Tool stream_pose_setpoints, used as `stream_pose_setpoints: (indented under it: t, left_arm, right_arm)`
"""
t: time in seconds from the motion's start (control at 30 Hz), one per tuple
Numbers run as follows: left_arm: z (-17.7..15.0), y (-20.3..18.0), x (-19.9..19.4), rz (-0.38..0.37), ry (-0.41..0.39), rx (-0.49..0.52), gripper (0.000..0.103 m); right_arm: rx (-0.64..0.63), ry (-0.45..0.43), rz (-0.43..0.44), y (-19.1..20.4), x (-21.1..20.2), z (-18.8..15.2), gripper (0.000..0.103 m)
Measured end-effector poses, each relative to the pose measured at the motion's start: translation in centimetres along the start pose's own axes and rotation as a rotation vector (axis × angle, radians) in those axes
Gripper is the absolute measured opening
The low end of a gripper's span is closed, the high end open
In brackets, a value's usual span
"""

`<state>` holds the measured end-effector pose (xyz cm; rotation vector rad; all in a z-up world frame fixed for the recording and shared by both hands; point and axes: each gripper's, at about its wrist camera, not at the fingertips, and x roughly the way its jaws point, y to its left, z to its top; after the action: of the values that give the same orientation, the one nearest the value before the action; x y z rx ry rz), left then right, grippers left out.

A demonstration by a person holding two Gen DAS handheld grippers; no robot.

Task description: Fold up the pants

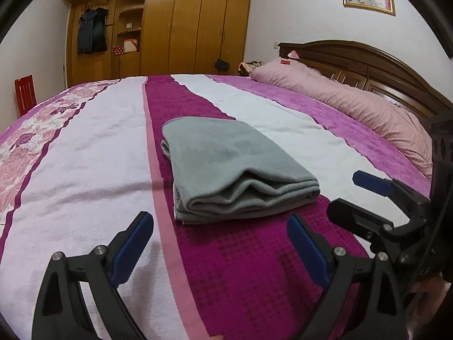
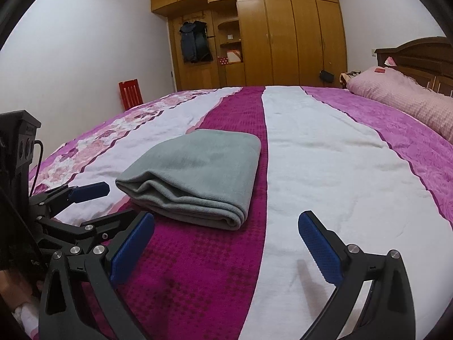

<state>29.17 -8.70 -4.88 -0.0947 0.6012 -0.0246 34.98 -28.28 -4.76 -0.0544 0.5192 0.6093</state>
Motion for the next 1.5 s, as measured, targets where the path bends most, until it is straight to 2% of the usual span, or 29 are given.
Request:
stream_pose_setpoints:
  t: [1.5]
  left_arm:
    - [0.05, 0.03, -0.01, 0.003, 0.003, -0.003, 0.096]
  right_arm:
    - [0.014, 0.022, 0.013, 0.07, 0.11, -0.02, 0.101]
